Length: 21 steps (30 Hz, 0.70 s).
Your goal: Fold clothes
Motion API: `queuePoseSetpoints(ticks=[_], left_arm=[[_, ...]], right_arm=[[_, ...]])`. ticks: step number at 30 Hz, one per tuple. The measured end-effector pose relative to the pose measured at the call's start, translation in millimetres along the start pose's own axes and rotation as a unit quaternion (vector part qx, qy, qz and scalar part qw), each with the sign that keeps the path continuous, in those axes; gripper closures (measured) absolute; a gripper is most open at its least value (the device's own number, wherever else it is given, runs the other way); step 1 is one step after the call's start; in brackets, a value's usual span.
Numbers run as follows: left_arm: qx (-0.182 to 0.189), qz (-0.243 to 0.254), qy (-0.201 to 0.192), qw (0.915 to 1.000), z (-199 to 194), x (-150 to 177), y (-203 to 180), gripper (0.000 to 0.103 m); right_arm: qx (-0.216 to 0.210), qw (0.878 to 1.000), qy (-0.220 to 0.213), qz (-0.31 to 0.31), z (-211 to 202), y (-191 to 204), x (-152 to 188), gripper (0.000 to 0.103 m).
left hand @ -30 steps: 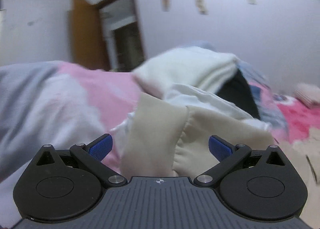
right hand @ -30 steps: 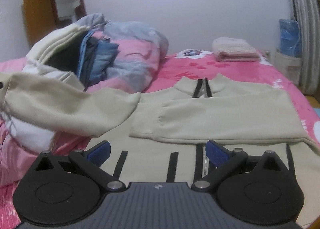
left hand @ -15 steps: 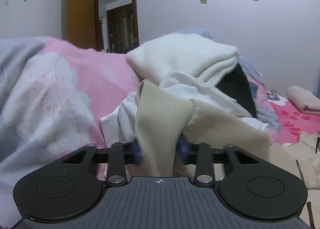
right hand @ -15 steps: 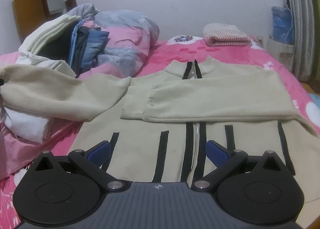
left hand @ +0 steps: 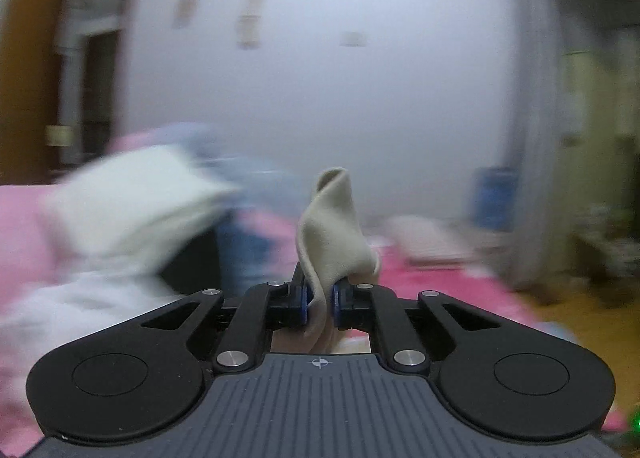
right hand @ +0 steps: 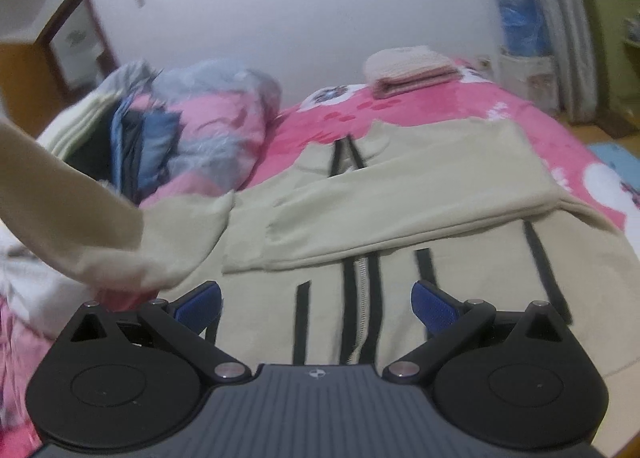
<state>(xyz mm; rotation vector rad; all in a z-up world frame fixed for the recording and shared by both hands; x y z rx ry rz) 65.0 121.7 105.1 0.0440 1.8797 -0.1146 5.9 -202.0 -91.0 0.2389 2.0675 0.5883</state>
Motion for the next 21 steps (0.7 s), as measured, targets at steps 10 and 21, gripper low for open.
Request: queuePoseSetpoints(ticks=[10,21], left_arm=[[0.227,-0.044,0.203,0.9515,119,89,-207,0.078],[0.137,-0.072,0.294,0.9433,129,172,-108,0.046]], right_arm=[[0.049,0.991,-0.062,0.104,-37,-87,-19,0.0],[-0.039,0.946,-0.062,0.316,-27,-168,0,0.002]])
Point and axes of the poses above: each gripper's, at about its wrist camera, not at the fingertips, and z roughly the way its jaws point, y to its left, x to its underside, the point moved 5 cm from there along z, roughly the way its jaws point, and after that the axes turned 11 degrees about -x, right-handed, at the moved point
